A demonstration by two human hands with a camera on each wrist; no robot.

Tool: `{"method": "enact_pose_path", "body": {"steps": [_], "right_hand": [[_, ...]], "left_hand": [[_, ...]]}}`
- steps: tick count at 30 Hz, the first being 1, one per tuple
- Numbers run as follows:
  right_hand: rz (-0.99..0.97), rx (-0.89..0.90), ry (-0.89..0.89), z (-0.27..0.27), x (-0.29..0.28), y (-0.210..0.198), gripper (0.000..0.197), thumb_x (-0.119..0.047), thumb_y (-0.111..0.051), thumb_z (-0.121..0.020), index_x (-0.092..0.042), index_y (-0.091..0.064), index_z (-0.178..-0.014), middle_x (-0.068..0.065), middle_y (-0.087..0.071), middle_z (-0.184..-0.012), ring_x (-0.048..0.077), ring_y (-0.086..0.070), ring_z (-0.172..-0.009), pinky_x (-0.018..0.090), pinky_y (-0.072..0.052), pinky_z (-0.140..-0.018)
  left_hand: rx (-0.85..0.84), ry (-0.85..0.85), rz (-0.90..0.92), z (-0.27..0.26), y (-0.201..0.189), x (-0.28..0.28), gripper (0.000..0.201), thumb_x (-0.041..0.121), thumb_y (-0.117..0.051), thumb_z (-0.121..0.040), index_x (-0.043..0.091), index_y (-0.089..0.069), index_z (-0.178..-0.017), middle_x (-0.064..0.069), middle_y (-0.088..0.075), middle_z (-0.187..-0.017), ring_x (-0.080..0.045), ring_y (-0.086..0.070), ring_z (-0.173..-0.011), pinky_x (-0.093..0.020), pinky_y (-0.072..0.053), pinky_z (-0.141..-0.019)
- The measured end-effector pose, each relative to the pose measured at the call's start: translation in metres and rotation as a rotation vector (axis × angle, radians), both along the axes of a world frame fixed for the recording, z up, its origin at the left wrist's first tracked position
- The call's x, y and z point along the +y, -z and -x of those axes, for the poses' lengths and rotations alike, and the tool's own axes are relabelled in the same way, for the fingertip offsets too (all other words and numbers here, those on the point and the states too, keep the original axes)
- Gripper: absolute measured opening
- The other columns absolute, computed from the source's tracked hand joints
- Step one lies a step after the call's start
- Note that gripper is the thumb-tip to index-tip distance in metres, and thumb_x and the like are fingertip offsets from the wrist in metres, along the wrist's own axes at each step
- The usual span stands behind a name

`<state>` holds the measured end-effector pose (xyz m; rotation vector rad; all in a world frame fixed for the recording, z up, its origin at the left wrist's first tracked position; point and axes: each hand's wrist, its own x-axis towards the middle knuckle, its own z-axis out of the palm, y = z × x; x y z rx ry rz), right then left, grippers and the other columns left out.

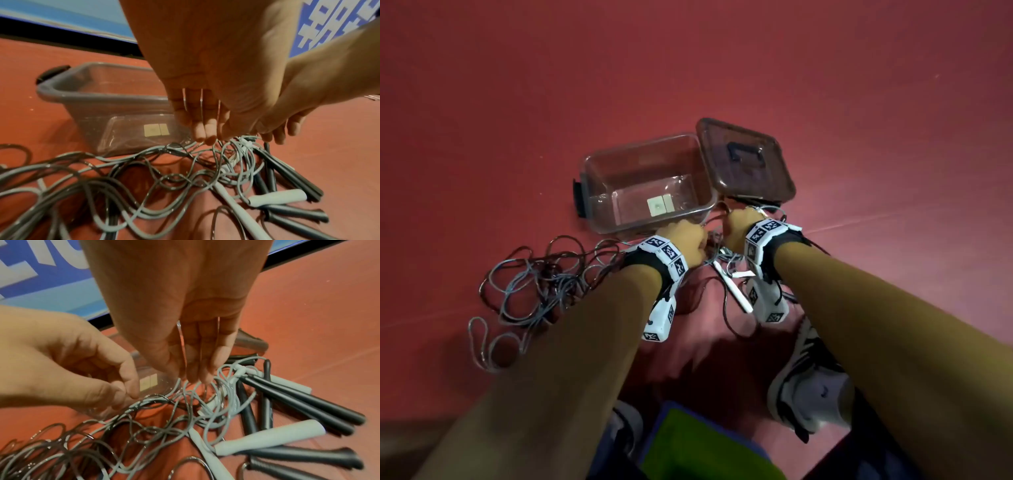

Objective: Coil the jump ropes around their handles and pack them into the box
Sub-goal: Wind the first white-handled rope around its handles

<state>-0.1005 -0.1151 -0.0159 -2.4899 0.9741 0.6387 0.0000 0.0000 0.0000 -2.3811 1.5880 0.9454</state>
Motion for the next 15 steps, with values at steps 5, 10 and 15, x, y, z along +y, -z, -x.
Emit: {"method": "enact_pose_path", "body": {"steps": [5,10,15], "right_hand": [[-0.021,0.123,-0.061,0.02,0.007,0.029,0.022,-0.033,-0.059,-0.09,-0.014,-0.067,-0.098,0.014,-0.07,-0.105,0.035,-0.064,-0.092,0.035,-0.049,-0.076],[-0.105,0.101,0.01,0.031,0.019,0.061,0.045,-0.053,-0.054,-0.093,-0.013,-0.068,-0.108,0.016,-0.068,-0.11,0.038,-0.065,-0.103,0.035,-0.05,-0.083],[-0.162,0.084,-0.039,0.031,0.021,0.077,0.032,-0.04,-0.047,-0.101,-0.017,-0.066,-0.112,0.013,-0.069,-0.113,0.035,-0.063,-0.104,0.03,-0.044,-0.077]], "left_hand": [[0.02,0.017,-0.081,0.012,0.026,0.004,0.021,0.022,-0.061,-0.087,0.024,-0.072,-0.104,-0.007,-0.069,-0.111,-0.036,-0.066,-0.103,-0.04,-0.056,-0.09],[0.054,0.011,-0.137,0.018,0.051,0.007,0.022,0.021,-0.06,-0.088,0.023,-0.071,-0.108,-0.007,-0.07,-0.111,-0.034,-0.066,-0.103,-0.04,-0.056,-0.088],[0.096,0.024,-0.168,0.019,0.073,0.004,0.022,0.02,-0.058,-0.091,0.02,-0.066,-0.112,-0.011,-0.067,-0.111,-0.037,-0.064,-0.101,-0.037,-0.052,-0.078]]}}
